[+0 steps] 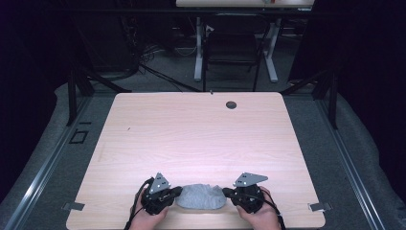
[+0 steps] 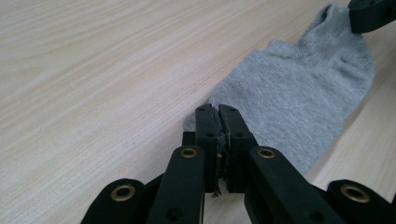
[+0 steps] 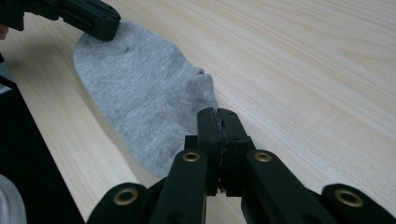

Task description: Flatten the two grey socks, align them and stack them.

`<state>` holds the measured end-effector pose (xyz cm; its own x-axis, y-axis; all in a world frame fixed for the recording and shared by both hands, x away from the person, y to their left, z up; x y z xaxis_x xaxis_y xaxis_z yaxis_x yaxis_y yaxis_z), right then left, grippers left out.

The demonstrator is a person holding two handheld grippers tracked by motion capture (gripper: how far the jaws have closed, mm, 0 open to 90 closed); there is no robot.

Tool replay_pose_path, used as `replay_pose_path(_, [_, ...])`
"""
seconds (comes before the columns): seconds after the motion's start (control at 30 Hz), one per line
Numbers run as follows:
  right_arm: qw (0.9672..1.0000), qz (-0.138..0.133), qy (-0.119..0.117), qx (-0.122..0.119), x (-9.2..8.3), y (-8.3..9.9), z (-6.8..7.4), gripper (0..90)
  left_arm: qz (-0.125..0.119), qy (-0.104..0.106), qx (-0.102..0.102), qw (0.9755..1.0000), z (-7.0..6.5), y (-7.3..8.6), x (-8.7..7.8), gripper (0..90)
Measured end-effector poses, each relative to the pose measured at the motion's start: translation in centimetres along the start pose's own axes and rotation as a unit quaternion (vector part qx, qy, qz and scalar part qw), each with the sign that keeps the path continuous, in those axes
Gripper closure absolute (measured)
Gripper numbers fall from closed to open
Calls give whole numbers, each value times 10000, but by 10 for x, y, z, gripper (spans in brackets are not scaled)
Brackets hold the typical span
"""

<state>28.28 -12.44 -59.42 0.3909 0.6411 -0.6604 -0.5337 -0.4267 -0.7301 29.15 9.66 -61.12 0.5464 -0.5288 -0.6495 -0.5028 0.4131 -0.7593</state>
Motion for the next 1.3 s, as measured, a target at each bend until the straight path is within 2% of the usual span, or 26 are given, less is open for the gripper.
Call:
replay_pose_path(0.2, [9999, 129, -26, 28, 4, 5, -2, 892, 29, -41, 55, 10000, 2, 3, 5, 865])
replay_pose_path(0.3, [9999, 130, -15, 44, 3, 6, -3, 858, -33, -46, -22, 10000, 2, 2, 3, 830])
replay_pose_path(0.37, [9999, 22, -51, 91, 1, 4, -3, 847, -98, -84, -73, 9999, 3, 1, 2, 808])
replay_pose_path(0.43, [10000, -46, -39, 75, -1, 2, -3, 847, -145, -43, -18, 9999, 4, -1, 0, 778])
replay_pose_path(0.5, [9998, -161, -26, 70, -3, 0, 0, 859, -230, -38, -73, 9997, 4, -4, -3, 779])
replay_pose_path(0.63, [9995, -272, -61, -137, 0, -7, 7, 864, -374, -48, -57, 9993, 3, -12, -11, 778])
replay_pose_path(0.67, [9995, -249, -63, -179, 2, -8, 9, 856, -404, -67, 8, 9992, 2, -13, -12, 779])
replay_pose_path(0.77, [9995, -109, -38, -300, 12, -6, 10, 838, -347, -33, 91, 9994, 0, -12, -12, 802])
replay_pose_path(0.93, [9995, 82, -51, -292, 21, 0, 9, 831, -114, 20, 232, 9997, -4, -5, -5, 844])
replay_pose_path(1.07, [9994, 216, -71, -259, 26, 6, 7, 833, 82, 10, 237, 9997, -5, 3, 3, 854])
replay_pose_path(1.1, [9990, 332, -64, -296, 26, 8, 6, 835, 108, 6, 236, 9997, -5, 5, 4, 855])
replay_pose_path(1.3, [9988, 400, -58, -261, 30, 11, 2, 848, 186, 0, 261, 9995, -5, 9, 7, 858])
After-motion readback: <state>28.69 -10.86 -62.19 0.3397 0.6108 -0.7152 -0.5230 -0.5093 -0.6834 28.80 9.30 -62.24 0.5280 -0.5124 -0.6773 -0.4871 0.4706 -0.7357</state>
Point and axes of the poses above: each handheld gripper's, and its own axes: x roughly forward along the jaws, y roughly out of its underside, z roughly to its left, the point moved 7 cm from there along x, roughly forward along the jaws, and after that the axes turned 5 degrees about -y, right-handed, at the moved point
